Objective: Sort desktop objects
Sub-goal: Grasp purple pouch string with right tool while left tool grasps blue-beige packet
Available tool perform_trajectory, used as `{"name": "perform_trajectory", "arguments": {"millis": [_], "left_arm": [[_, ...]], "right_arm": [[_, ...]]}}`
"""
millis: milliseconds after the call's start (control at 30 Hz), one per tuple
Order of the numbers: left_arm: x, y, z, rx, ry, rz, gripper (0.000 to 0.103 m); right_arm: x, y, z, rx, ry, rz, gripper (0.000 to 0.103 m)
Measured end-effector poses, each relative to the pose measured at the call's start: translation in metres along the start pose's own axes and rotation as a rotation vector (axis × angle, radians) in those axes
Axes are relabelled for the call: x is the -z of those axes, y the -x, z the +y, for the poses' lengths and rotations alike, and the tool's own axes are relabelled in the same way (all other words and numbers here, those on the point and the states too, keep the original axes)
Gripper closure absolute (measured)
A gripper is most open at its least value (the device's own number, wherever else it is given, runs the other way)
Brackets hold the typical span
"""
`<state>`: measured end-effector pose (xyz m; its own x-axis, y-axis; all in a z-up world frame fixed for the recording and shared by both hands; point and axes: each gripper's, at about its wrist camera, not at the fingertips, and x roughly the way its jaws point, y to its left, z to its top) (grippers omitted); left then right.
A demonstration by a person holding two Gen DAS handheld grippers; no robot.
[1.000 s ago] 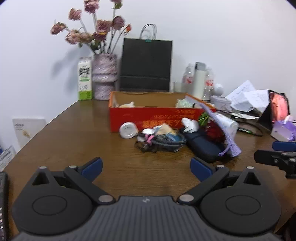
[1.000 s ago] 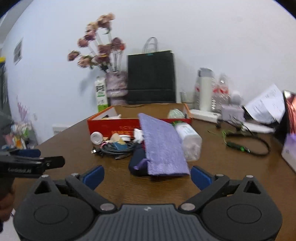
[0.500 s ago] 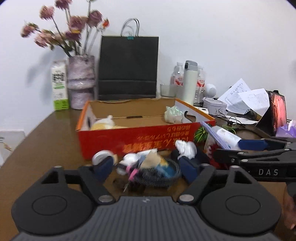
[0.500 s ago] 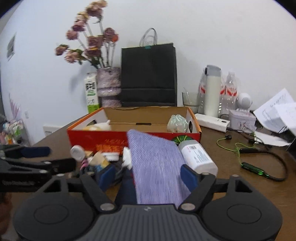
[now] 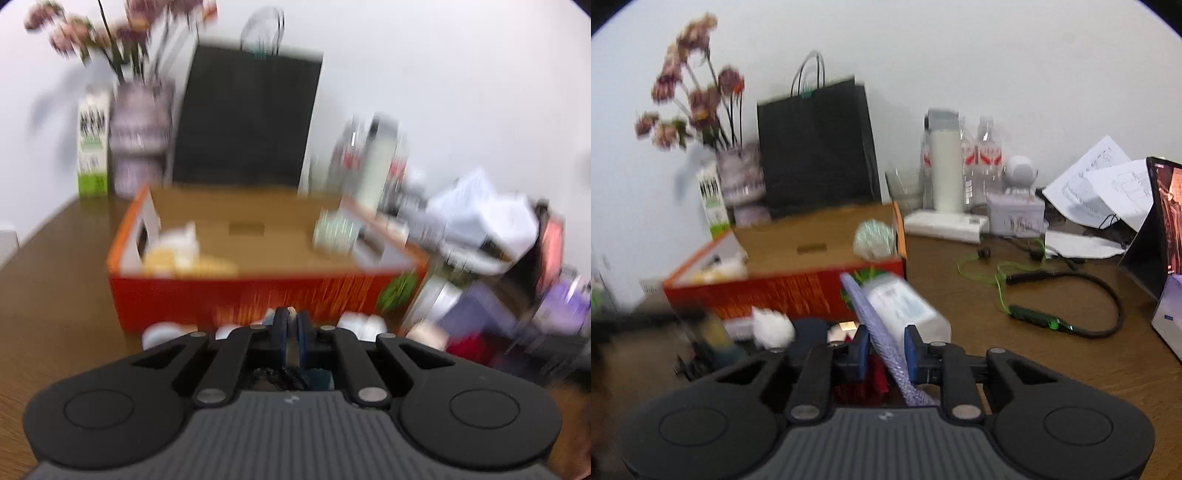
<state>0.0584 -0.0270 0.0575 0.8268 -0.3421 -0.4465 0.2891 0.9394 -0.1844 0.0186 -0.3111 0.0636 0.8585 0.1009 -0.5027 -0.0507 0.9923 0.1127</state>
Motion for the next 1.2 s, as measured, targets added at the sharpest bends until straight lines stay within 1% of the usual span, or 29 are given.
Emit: {"name": "perform_trajectory", "arguments": {"millis": [67, 100, 133, 167, 200, 267, 367, 467, 567, 667, 733, 767, 800, 833, 867, 900, 933, 967, 1000, 1033, 1067, 1133, 1167, 1200], "left_arm": [[-0.009, 0.023, 0.0, -0.002, 0.02, -0.063, 0.097], [-0.012, 0.036, 0.001, -0.003, 0.024, -0.088, 0.097], [-0.014, 0.047, 0.001, -0.007, 0.025, -0.102, 0.097], [-0.014, 0.058, 0.002, -0.009, 0.024, -0.11, 0.097], [-0.014, 0.066, 0.004, -0.008, 0.029, -0.106, 0.097], [-0.009, 0.078, 0.007, -0.011, 0.04, -0.076, 0.097], [0.008, 0.091, 0.01, -0.015, 0.032, -0.002, 0.097], [0.034, 0.098, 0.012, -0.047, 0.048, 0.071, 0.097], [0.059, 0.103, 0.017, -0.048, 0.074, 0.138, 0.097], [0.077, 0.104, 0.021, -0.059, 0.08, 0.178, 0.097], [0.087, 0.102, 0.019, -0.089, 0.047, 0.178, 0.094], [0.091, 0.101, 0.018, -0.133, 0.035, 0.176, 0.09], [0.093, 0.1, 0.018, -0.161, 0.033, 0.172, 0.075], [0.095, 0.1, 0.018, -0.167, 0.032, 0.176, 0.062], [0.096, 0.102, 0.019, -0.153, 0.033, 0.18, 0.038], [0.096, 0.105, 0.018, -0.126, 0.033, 0.169, 0.03], [0.095, 0.11, 0.017, -0.102, 0.026, 0.147, 0.029], [0.095, 0.114, 0.014, -0.084, 0.009, 0.13, 0.026], [0.094, 0.116, 0.01, -0.071, -0.01, 0.124, 0.021], [0.096, 0.116, 0.006, -0.053, -0.029, 0.125, 0.02], [0.098, 0.114, 0.002, -0.032, -0.05, 0.134, 0.02], [0.104, 0.108, -0.006, -0.019, -0.089, 0.171, 0.022], [0.107, 0.106, -0.011, -0.019, -0.109, 0.192, 0.038], [0.109, 0.103, -0.013, -0.025, -0.124, 0.222, 0.064]], "right_arm": [[0.004, -0.002, -0.003, 0.0, 0.005, 0.017, 0.086], [0.005, -0.002, -0.005, -0.015, -0.01, 0.024, 0.095], [0.006, -0.001, -0.009, -0.035, -0.039, 0.025, 0.1], [0.006, 0.003, -0.012, -0.061, -0.067, 0.02, 0.1], [0.006, 0.007, -0.012, -0.066, -0.073, 0.007, 0.1], [0.005, 0.024, -0.011, -0.061, -0.067, -0.042, 0.1], [-0.003, 0.056, -0.009, -0.094, -0.073, -0.101, 0.101], [-0.004, 0.089, 0.001, -0.169, -0.053, -0.116, 0.101], [0.009, 0.107, 0.016, -0.287, -0.013, -0.062, 0.101], [0.03, 0.104, 0.039, -0.3, 0.034, 0.019, 0.101], [0.044, 0.097, 0.053, -0.29, 0.063, 0.056, 0.1], [0.049, 0.093, 0.059, -0.276, 0.078, 0.064, 0.099], [0.052, 0.09, 0.064, -0.26, 0.085, 0.075, 0.094], [0.056, 0.085, 0.067, -0.249, 0.09, 0.096, 0.092], [0.059, 0.081, 0.069, -0.242, 0.095, 0.116, 0.09], [0.063, 0.078, 0.07, -0.235, 0.094, 0.122, 0.089], [0.066, 0.077, 0.072, -0.228, 0.097, 0.126, 0.089], [0.068, 0.077, 0.073, -0.226, 0.104, 0.132, 0.089], [0.07, 0.076, 0.073, -0.227, 0.108, 0.132, 0.089], [0.071, 0.076, 0.074, -0.226, 0.11, 0.136, 0.089], [0.072, 0.075, 0.074, -0.229, 0.113, 0.143, 0.089], [0.073, 0.073, 0.077, -0.234, 0.119, 0.148, 0.094], [0.074, 0.074, 0.079, -0.235, 0.12, 0.143, 0.099], [0.074, 0.074, 0.08, -0.235, 0.122, 0.141, 0.099]]}}
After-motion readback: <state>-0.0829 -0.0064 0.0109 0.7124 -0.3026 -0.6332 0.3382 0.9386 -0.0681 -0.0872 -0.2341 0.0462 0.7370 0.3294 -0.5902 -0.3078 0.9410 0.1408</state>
